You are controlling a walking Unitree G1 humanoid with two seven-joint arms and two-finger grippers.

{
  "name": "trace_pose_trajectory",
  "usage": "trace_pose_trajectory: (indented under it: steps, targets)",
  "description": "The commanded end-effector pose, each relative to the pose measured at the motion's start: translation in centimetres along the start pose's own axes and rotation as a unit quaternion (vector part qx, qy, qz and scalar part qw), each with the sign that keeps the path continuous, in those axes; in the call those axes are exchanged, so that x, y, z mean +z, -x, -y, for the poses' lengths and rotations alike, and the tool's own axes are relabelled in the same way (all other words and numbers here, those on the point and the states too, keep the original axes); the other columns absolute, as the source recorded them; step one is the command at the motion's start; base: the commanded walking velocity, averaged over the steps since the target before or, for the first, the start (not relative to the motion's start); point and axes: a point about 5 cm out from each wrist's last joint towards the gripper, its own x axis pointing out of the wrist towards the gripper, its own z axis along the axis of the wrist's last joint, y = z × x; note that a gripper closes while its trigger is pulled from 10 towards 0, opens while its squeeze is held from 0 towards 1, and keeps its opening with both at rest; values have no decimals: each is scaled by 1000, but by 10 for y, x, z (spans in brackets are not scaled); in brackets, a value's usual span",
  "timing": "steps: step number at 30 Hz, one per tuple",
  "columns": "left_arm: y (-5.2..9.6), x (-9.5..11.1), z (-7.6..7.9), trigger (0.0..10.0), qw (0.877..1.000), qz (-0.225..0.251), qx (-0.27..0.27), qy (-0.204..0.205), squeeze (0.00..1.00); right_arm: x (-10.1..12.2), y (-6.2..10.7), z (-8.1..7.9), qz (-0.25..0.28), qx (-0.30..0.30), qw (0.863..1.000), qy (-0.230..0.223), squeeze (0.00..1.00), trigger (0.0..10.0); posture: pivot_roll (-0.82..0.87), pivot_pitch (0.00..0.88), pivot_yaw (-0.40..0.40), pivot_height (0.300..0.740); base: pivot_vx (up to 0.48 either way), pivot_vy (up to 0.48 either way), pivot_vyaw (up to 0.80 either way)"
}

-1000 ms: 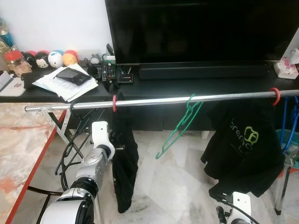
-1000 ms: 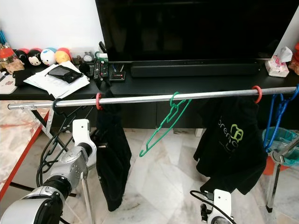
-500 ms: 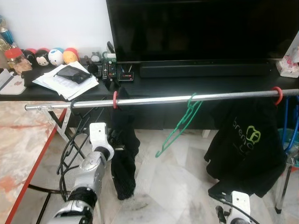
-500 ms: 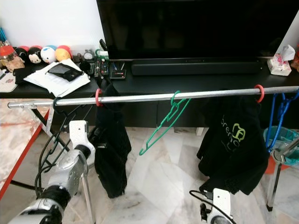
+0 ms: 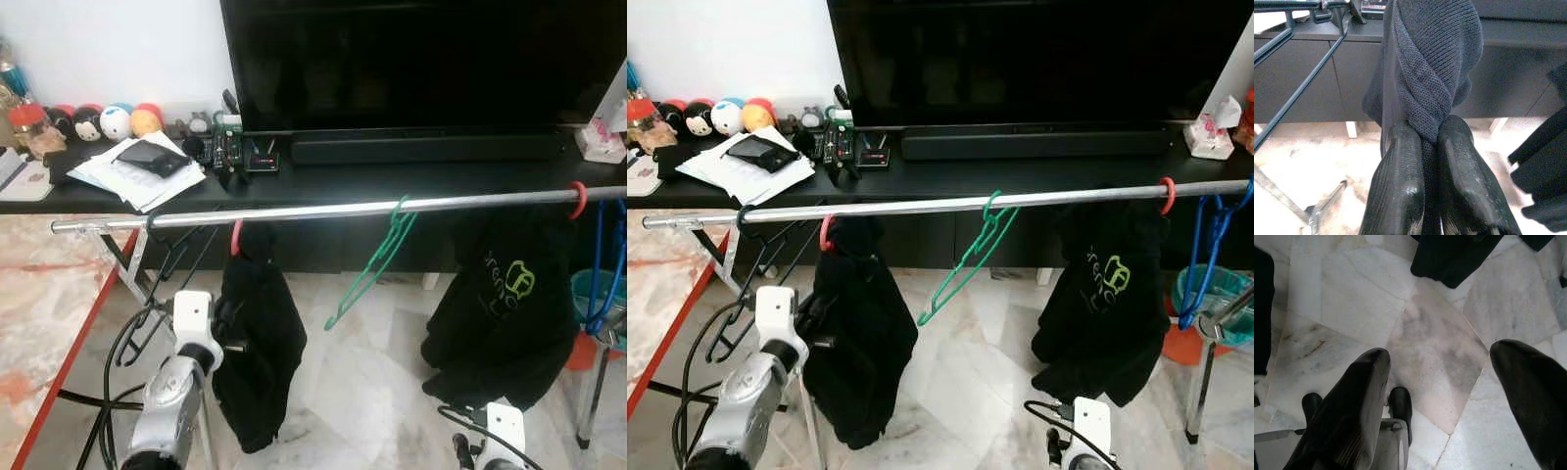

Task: Hang hanger

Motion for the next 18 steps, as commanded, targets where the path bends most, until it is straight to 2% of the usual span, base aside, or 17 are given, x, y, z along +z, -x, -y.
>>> trace_pose_trajectory:
  steps: [1, 7, 18]
  targets:
    - [0, 10, 2, 10000, 1000, 16, -7, -23, 0, -3, 1, 1, -3, -1, 1000, 0, 0, 10000, 40, 0, 38, 740, 0, 0, 0]
    - [7, 5, 4, 10000, 1000, 2, -4, -29, 0, -3, 1, 0, -3, -1, 1000, 1, 0, 10000, 43, 0, 40, 740, 0, 0, 0]
    - [1, 8, 6, 10000, 1000, -2, 3, -27, 0, -3, 0, -1, -2, -2, 1000, -3, 0, 10000, 35, 0, 46, 740, 0, 0, 0]
